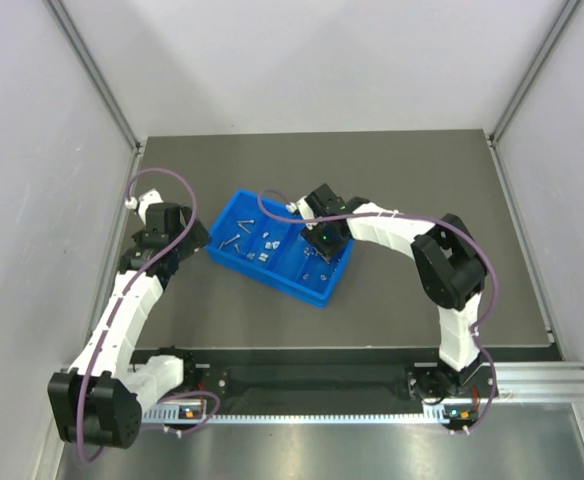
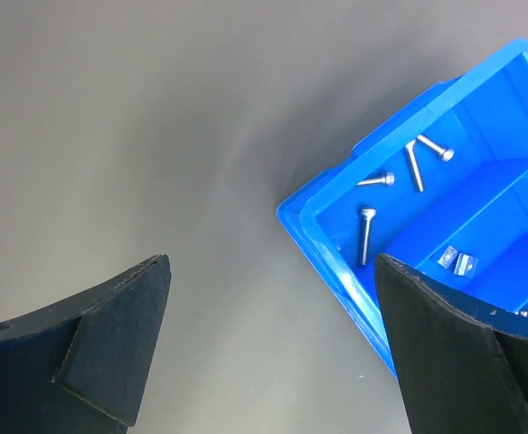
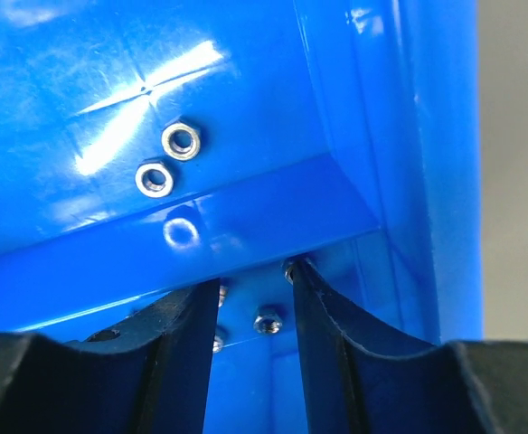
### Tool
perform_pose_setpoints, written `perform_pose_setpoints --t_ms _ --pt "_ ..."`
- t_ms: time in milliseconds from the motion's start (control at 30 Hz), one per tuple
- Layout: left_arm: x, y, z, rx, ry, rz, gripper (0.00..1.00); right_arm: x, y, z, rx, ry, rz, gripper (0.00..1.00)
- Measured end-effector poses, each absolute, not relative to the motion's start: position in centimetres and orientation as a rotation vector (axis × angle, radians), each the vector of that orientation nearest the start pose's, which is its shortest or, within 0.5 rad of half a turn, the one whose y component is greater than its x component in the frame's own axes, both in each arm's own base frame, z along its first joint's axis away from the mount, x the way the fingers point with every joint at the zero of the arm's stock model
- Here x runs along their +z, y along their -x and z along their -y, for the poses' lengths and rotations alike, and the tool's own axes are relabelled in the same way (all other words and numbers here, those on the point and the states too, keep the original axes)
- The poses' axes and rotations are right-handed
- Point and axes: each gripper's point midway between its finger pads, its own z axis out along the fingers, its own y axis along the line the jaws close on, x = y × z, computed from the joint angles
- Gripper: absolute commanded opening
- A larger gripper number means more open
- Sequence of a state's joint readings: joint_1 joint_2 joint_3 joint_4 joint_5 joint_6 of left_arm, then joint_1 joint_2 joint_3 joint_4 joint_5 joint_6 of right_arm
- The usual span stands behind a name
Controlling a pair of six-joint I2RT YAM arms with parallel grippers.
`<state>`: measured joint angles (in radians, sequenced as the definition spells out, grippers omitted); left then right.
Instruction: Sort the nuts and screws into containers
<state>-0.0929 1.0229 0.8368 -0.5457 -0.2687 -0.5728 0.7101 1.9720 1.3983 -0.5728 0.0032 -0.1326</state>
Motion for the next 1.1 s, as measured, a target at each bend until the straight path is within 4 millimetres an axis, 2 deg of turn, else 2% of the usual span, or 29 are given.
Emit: perform_pose_setpoints --t_ms 233,400,800,1100 --pt "15.3 -29.5 0.5 -0.048 0.668 -2.184 0.99 3.1 -32.1 -28.3 0.225 1.091 -2.508 0.38" --pt "15.4 -29.4 0.6 -0.060 0.664 -2.177 0.99 3.1 -31.5 -28.8 0.240 1.089 -2.517 0.30" --pt "15.5 -29.3 0.6 -0.070 0.661 -2.165 0.99 3.2 -29.8 -29.3 0.255 1.106 -2.542 0.46" --pt "15.5 -29.3 0.6 -0.070 0.661 -2.165 0.99 3.2 -29.7 -29.0 0.235 1.122 -2.540 0.48"
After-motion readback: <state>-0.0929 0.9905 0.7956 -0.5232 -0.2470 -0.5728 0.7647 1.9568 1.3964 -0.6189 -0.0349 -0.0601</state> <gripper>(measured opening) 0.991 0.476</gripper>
